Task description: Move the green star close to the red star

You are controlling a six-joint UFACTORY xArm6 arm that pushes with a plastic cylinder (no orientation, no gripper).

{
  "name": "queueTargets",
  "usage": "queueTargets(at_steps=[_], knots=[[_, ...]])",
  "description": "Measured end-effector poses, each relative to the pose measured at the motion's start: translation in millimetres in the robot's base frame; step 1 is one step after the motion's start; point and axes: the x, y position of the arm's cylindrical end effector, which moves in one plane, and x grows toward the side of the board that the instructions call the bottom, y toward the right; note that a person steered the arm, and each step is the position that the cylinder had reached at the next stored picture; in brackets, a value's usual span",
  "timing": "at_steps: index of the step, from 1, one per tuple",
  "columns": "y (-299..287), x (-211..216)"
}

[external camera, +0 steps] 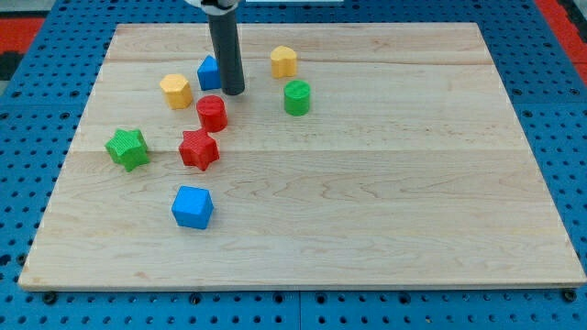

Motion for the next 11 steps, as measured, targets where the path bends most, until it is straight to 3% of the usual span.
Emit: queueTargets(at_steps=[2,3,5,6,7,8,9,10,11], knots=[[41.4,-49.5],[42.6,-28.0],[-72.3,-85.2],[-174.5,-30.0],[-188.6,51.2],[-170.3,97.0],[-152.8,96.3],[-144.5,144.0],[-109.7,159.4]])
